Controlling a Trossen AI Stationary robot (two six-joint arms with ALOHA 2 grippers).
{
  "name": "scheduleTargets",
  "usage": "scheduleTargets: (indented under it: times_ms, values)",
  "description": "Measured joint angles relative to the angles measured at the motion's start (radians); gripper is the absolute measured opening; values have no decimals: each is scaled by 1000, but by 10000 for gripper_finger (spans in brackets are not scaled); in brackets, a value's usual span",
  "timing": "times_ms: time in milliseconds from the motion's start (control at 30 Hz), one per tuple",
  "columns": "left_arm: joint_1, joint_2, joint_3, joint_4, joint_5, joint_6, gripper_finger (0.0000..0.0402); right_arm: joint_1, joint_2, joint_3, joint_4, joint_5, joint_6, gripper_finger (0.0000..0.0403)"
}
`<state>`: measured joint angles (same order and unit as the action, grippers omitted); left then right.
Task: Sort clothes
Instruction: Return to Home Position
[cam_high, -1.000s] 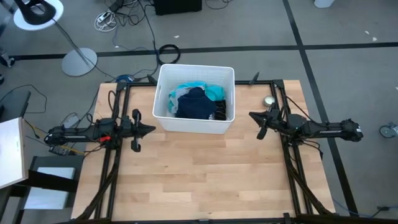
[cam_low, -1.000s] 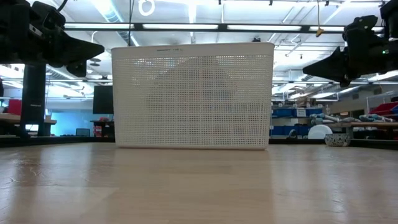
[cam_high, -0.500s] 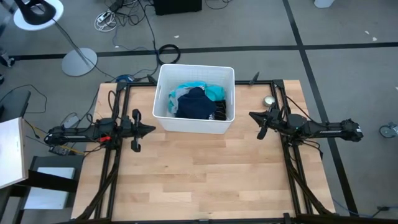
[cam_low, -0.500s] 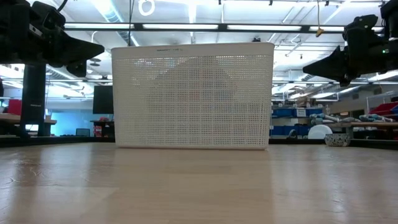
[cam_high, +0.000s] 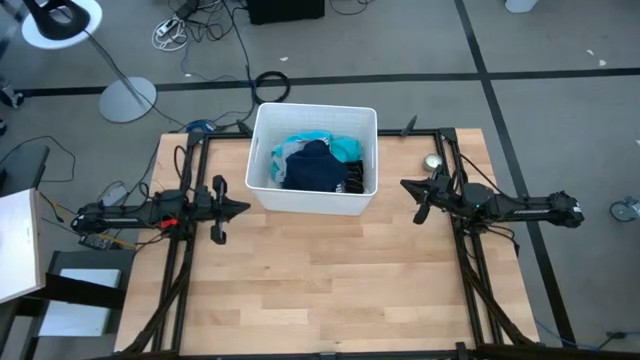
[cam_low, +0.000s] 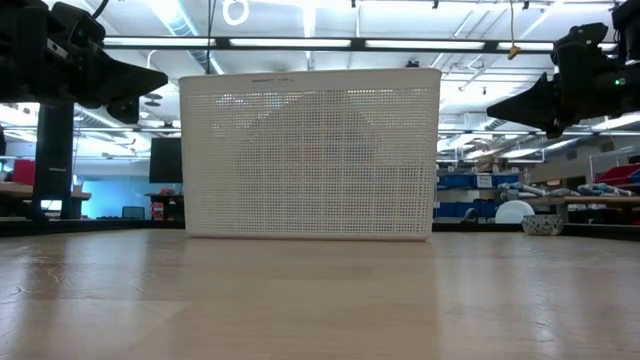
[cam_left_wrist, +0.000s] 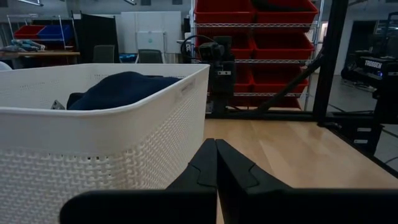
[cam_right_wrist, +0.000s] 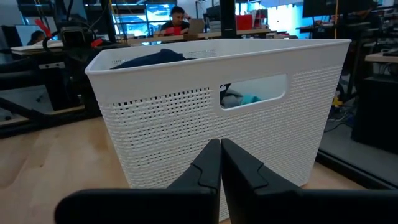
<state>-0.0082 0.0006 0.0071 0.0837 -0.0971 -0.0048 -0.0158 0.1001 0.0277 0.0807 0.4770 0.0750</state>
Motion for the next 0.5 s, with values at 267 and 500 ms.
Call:
scheduleTargets:
  times_ms: [267,500]
  values:
    - [0,0,0,0,0,0,1,0,0,0,0,0,0,16]
    - [0,0,0,0,0,0,1,0,0,0,0,0,0,12]
